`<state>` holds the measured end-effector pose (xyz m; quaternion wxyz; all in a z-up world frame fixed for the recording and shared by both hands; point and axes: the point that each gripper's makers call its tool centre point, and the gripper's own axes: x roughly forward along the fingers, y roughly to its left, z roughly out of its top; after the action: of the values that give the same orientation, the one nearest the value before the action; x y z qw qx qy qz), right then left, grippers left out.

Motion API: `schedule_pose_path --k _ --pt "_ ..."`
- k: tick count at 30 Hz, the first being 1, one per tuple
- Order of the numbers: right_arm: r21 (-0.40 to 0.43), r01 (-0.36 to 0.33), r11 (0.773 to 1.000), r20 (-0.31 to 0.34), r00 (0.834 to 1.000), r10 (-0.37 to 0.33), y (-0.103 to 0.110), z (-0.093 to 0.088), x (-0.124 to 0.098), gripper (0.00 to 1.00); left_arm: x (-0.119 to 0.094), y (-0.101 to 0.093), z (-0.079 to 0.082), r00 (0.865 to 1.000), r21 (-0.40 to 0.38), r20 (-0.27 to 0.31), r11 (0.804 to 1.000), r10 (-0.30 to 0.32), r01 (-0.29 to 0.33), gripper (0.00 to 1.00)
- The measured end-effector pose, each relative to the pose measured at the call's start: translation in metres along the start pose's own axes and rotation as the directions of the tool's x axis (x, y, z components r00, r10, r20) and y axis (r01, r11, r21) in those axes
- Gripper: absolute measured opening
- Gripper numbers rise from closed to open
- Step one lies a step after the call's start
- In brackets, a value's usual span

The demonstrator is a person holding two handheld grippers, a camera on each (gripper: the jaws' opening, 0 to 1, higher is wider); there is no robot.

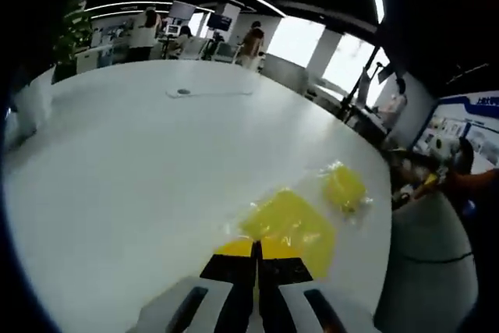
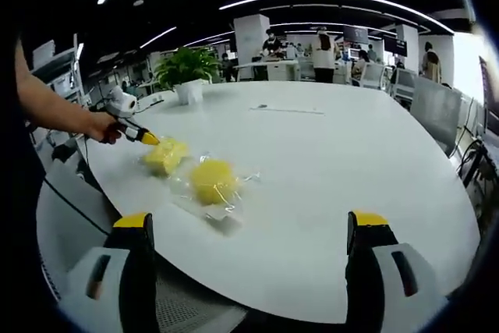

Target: Compare the silicone blocks by pressing each to a similar depth, holding the contact briefly, and releasing to observe deformation and rebound differences across the visible hardness samples.

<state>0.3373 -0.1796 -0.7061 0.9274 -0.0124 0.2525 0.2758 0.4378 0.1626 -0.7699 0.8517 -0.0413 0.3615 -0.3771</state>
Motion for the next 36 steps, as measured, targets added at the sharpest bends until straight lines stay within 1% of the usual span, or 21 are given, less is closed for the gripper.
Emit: schedule_pose_path --k 3,7,8,11,14,15,16,17,19,21,23,24,25,26,27,28,30,32,33,34,36 --pt "-0.001 -0.007 1.000 -0.008 1.000 0.007 -0.002 -0.001 -0.001 0.96 0.001 0.001 -0.002 1.000 0.010 -0.008 1.000 -0.002 0.002 0.00" --pt "-0.005 -0.017 1.000 -0.036 0.999 0.016 -0.007 -0.005 0.000 0.96 0.003 0.004 -0.003 1.000 0.025 -0.024 1.000 0.000 0.001 0.00" --pt "-0.005 -0.019 1.000 -0.034 0.999 0.019 -0.009 -0.003 0.000 0.96 0.003 0.005 -0.002 1.000 0.047 -0.017 0.999 0.001 0.000 0.00" --pt "-0.004 -0.016 1.000 -0.031 0.999 0.016 -0.011 0.002 0.000 0.96 0.006 0.005 -0.001 1.000 0.056 -0.010 0.998 0.007 -0.007 0.00" --pt "-0.005 -0.020 1.000 -0.030 0.999 0.020 -0.011 0.003 0.002 0.96 0.008 0.005 -0.002 1.000 0.101 -0.010 0.995 0.006 -0.005 0.00" --pt "-0.006 -0.022 1.000 -0.030 0.999 0.021 -0.011 0.003 0.003 0.96 0.009 0.003 -0.001 1.000 0.098 -0.011 0.995 -0.007 0.008 0.00" --pt "-0.003 -0.024 1.000 -0.026 0.999 0.024 -0.011 0.004 0.003 0.96 0.009 0.000 -0.004 0.999 0.120 -0.027 0.992 -0.019 0.022 0.00" --pt "-0.001 -0.025 1.000 -0.025 0.999 0.025 -0.010 0.004 0.004 0.96 0.009 -0.002 -0.003 0.999 0.151 -0.031 0.988 -0.025 0.029 0.00" --pt "-0.001 -0.025 1.000 -0.027 0.999 0.024 -0.010 0.004 0.005 0.96 0.009 -0.005 -0.005 0.999 0.134 -0.037 0.990 -0.037 0.042 0.00" --pt "-0.001 -0.026 1.000 -0.030 0.999 0.026 -0.011 0.003 0.006 0.96 0.008 -0.005 -0.006 0.999 0.130 -0.037 0.991 -0.036 0.040 0.00" --pt "-0.007 -0.031 0.999 -0.045 0.999 0.031 -0.010 0.001 0.007 0.96 0.007 -0.003 -0.007 0.999 0.086 -0.043 0.996 -0.020 0.024 0.01" --pt "-0.007 -0.033 0.999 -0.047 0.998 0.032 -0.011 0.001 0.008 0.96 0.007 0.003 -0.007 0.999 0.037 -0.040 0.999 0.024 -0.023 0.05" --pt "-0.006 -0.032 0.999 -0.047 0.998 0.032 -0.013 0.002 0.008 0.96 0.006 0.012 -0.006 0.997 0.014 -0.029 0.997 0.076 -0.076 0.12" --pt "-0.006 -0.030 1.000 -0.043 0.999 0.030 -0.014 0.004 0.008 0.96 0.006 0.017 -0.006 0.994 -0.008 -0.022 0.995 0.103 -0.103 0.20" --pt "-0.003 -0.028 1.000 -0.039 0.999 0.027 -0.016 0.006 0.008 0.96 0.004 0.018 -0.005 0.995 -0.038 -0.010 0.994 0.103 -0.103 0.29" --pt "-0.001 -0.026 1.000 -0.036 0.999 0.026 -0.017 0.007 0.008 0.96 0.002 0.015 -0.008 0.996 -0.009 -0.020 0.996 0.084 -0.084 0.33" --pt "0.002 -0.024 1.000 -0.030 0.999 0.024 -0.018 0.009 0.008 0.96 -0.001 0.014 -0.010 0.996 -0.006 -0.011 0.996 0.089 -0.089 0.36" --pt "0.005 -0.022 1.000 -0.028 0.999 0.022 -0.020 0.010 0.009 0.96 -0.005 0.017 -0.010 0.995 -0.019 0.003 0.994 0.104 -0.104 0.43" --pt "0.006 -0.022 1.000 -0.027 0.999 0.022 -0.021 0.010 0.009 0.96 -0.007 0.017 -0.009 0.994 -0.033 0.012 0.994 0.109 -0.108 0.50" --pt "0.007 -0.023 1.000 -0.026 0.999 0.023 -0.021 0.011 0.010 0.96 -0.010 0.015 -0.007 0.993 -0.047 0.037 0.993 0.111 -0.110 0.55" --pt "0.004 -0.021 1.000 -0.027 0.999 0.021 -0.022 0.010 0.011 0.96 -0.018 0.012 -0.002 0.992 -0.065 0.059 0.992 0.113 -0.109 0.62"
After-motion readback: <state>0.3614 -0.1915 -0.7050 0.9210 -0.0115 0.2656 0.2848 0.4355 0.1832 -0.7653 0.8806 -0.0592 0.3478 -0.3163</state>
